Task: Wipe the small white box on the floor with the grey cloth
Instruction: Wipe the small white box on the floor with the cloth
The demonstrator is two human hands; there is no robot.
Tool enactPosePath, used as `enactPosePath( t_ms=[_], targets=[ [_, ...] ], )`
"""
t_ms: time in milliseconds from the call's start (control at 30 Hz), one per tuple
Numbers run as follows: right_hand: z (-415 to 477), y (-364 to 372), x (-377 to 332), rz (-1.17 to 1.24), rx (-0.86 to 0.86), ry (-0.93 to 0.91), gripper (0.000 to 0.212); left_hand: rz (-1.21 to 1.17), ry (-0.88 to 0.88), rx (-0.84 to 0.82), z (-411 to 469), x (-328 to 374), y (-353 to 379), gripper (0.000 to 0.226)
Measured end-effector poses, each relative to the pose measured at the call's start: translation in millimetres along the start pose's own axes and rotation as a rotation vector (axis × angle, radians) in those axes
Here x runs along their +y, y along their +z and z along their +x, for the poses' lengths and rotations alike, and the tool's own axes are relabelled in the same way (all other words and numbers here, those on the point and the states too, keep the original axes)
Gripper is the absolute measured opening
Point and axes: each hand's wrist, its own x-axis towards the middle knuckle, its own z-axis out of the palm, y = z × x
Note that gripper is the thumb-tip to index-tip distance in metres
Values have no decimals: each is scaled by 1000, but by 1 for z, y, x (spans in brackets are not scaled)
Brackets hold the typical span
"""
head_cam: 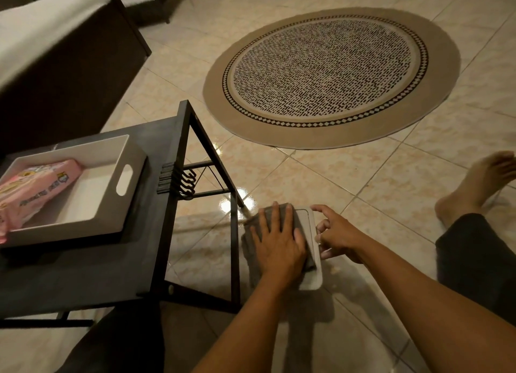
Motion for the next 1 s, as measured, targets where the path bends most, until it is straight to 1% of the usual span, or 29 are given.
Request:
enactPosePath(
  t_ms=[100, 200, 267, 333, 400, 467, 533, 567, 733, 867, 933, 1000],
  targets=[
    [0, 2, 1, 7, 12, 9, 80, -28, -72, 37, -18, -12, 4, 65],
    [2, 1, -1, 4, 1, 10, 81, -12, 18, 44, -39, 3, 16, 65],
    [2, 1, -2, -12, 1, 12, 81, -7, 59, 26, -30, 7, 17, 63],
    [1, 1, -1, -24, 1, 9, 80, -10, 14, 4, -19, -3, 12, 63],
    [-1, 1, 0, -19, 5, 9, 79, -54, -12, 28, -22, -16, 11, 62],
    [-1, 1, -1, -9, 1, 11, 78, -102, 60, 36, -35, -14, 12, 62],
    [0, 0, -1, 7, -3, 9, 79, -47, 186, 61, -45, -6, 15, 60],
    [1, -1, 0, 7, -3, 8, 79, -25, 215, 63, -45, -3, 16, 58],
    [0, 3, 4, 5, 14, 10, 77, -6, 121, 11, -54, -15, 16, 69],
    [1, 2, 1, 4, 2, 11, 74, 48, 170, -8, -59, -2, 16, 67],
    [0, 2, 0, -4, -3, 7, 73, 56, 107, -16, -44, -7, 13, 66],
    [0, 4, 2, -10, 2, 7, 73, 11, 37, -9, -45, -16, 14, 67]
  ],
)
